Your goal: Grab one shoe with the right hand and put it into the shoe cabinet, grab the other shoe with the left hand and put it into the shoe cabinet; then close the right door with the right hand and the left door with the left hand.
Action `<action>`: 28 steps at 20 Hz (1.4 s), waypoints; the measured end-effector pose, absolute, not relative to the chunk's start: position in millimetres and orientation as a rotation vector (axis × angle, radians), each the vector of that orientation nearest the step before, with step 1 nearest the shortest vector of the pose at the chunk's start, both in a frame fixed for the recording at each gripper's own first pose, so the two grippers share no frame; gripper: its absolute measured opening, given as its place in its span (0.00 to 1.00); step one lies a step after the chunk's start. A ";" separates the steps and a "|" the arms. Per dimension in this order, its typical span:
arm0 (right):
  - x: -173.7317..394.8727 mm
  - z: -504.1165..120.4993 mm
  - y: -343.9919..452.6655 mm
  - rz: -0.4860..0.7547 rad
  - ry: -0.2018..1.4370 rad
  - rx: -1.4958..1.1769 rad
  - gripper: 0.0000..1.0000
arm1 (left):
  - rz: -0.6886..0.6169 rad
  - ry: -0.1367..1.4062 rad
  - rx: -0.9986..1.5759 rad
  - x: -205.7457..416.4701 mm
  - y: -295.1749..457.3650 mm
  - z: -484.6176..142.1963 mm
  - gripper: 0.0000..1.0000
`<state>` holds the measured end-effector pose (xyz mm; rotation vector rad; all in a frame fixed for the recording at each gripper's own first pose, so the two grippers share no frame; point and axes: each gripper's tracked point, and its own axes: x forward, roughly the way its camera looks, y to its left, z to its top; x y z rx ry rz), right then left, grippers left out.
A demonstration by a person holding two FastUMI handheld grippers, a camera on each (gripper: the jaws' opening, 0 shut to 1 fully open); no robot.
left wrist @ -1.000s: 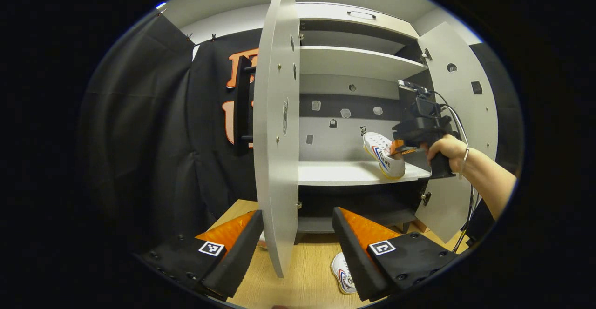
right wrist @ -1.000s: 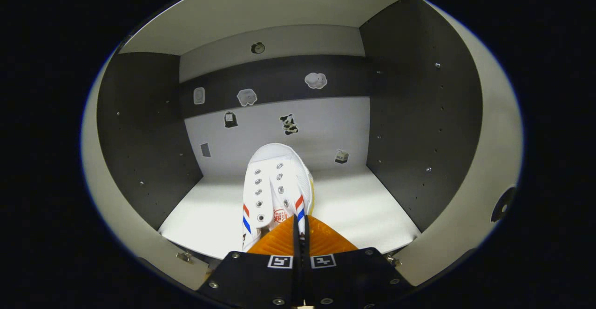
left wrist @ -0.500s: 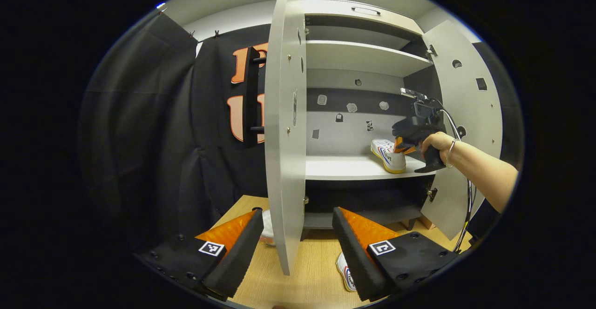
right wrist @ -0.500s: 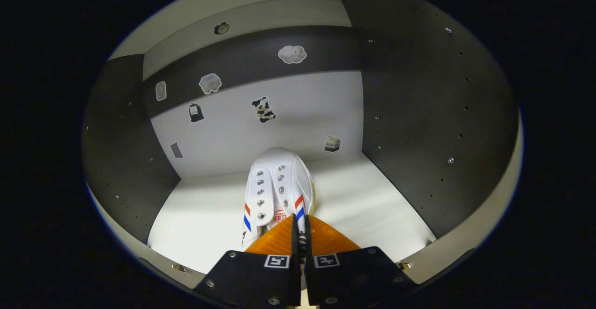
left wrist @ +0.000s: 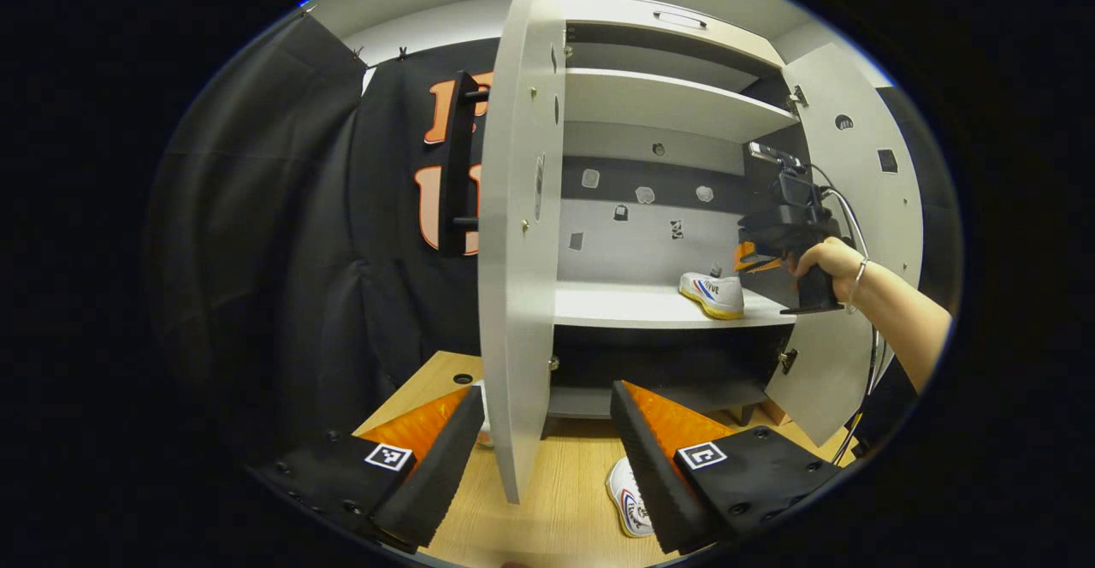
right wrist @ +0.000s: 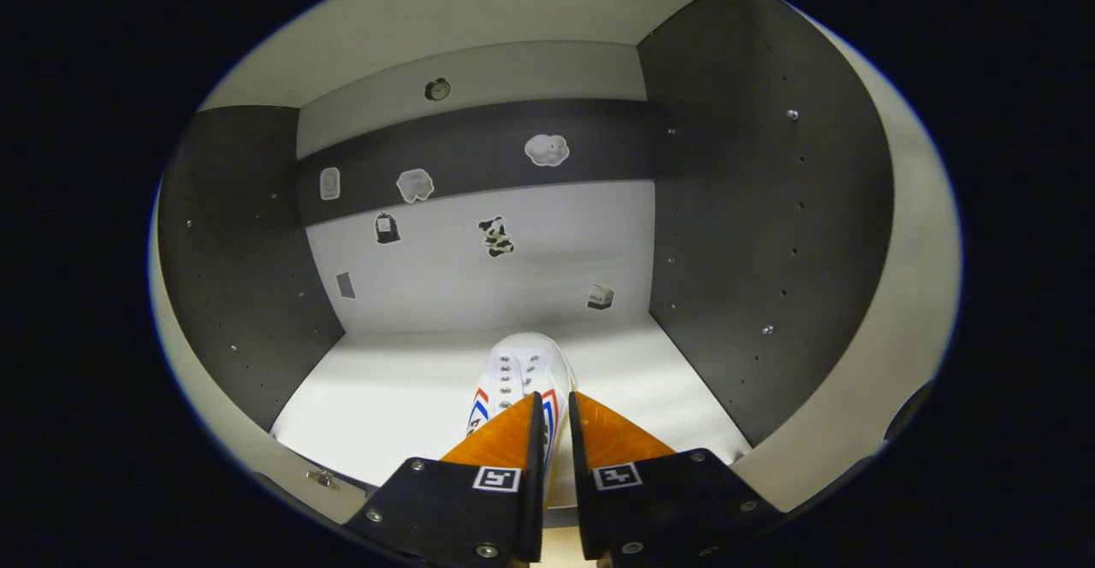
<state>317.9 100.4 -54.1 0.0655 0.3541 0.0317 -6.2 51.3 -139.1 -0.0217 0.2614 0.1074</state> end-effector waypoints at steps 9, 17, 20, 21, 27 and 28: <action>202.3 -14.5 84.6 0.085 0.184 0.058 0.54 | 0.074 0.284 -0.008 -6.7 17.5 -159.8 0.97; 102.4 -24.0 61.1 0.098 0.127 0.087 0.87 | -0.012 0.405 0.004 2.5 -34.3 -234.1 0.97; 80.6 -32.5 52.9 0.104 0.111 0.029 0.93 | -0.025 0.480 0.023 9.2 -44.6 -281.7 0.97; 74.8 -34.3 49.8 0.099 0.106 0.017 0.93 | -0.028 0.514 0.010 8.8 -48.0 -298.9 0.98; 53.2 -47.6 40.0 0.077 0.115 0.021 0.93 | -0.022 0.699 -0.041 8.8 -51.3 -386.5 0.99; 51.0 -50.5 39.1 0.077 0.119 0.022 0.93 | -0.028 0.724 -0.045 10.1 -52.6 -399.1 0.98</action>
